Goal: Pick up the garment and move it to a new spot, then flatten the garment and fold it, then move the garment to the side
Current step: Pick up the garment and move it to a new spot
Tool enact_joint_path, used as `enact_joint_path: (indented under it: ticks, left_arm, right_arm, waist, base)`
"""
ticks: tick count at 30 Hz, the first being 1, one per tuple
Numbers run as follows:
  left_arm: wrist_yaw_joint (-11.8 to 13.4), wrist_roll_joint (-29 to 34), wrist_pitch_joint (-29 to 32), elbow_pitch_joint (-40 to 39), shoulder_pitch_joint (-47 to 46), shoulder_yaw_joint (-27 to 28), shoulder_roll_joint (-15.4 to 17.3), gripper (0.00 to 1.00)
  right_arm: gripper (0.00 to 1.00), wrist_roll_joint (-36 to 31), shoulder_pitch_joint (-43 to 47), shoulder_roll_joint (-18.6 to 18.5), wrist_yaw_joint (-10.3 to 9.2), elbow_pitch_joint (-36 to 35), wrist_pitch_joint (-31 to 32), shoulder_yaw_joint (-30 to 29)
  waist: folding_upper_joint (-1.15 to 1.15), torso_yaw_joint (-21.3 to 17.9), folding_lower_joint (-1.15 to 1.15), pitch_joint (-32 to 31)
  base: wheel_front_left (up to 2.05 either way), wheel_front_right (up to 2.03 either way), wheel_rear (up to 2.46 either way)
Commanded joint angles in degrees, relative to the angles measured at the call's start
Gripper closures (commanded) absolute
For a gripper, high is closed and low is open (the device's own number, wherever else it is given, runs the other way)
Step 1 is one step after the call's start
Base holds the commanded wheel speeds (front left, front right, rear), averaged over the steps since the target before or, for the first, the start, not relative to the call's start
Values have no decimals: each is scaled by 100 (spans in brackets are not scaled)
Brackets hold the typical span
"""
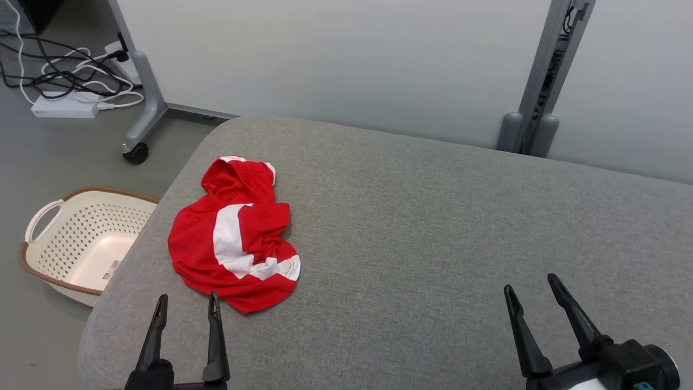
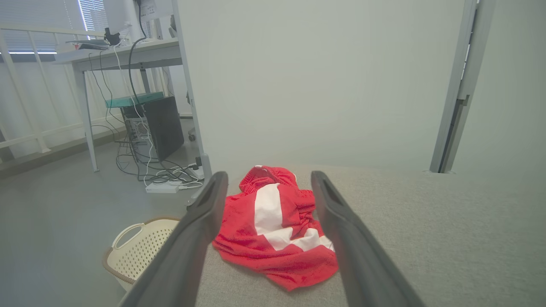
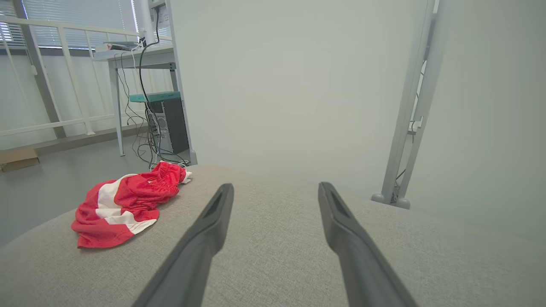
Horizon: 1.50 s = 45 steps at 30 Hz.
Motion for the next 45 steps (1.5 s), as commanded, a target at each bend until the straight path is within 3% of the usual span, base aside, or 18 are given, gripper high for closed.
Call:
enact_joint_path:
  ticks: [1,13,24,28,40,45]
  left_arm:
    - [35,-55,-31,5,-77,20,16,0]
    - [3,-188,-30,31,-34,39,16,0]
    - [116,-343,-30,1,-137,-49,16,0]
    - [-4,-484,-30,100,-498,-47,12,0]
    - [-102,-1106,-26,1314,-2263,144,18,0]
    - [-324,-1151,-26,2169,-2843,357,19,0]
  right_arm:
    - [0,25,12,-19,-2,8,-10,16]
    - [0,7,78,-20,-2,61,-10,118]
    - [0,14,-24,-93,-2,54,-10,207]
    - [0,0,-118,-173,-2,36,-10,220]
    - [0,-43,-827,-667,-2,60,-10,506]
    - [0,-83,-1083,-807,-2,34,-10,497]
  waist:
    - [0,120,0,-25]
    - [0,440,0,-75]
    - [0,336,0,113]
    - [0,266,0,359]
    - [0,-206,0,1284]
    - [0,-382,0,1594]
  base:
    - [0,0,0]
    - [0,0,0]
    - [0,0,0]
    - [0,0,0]
    - [0,0,0]
    - [0,0,0]
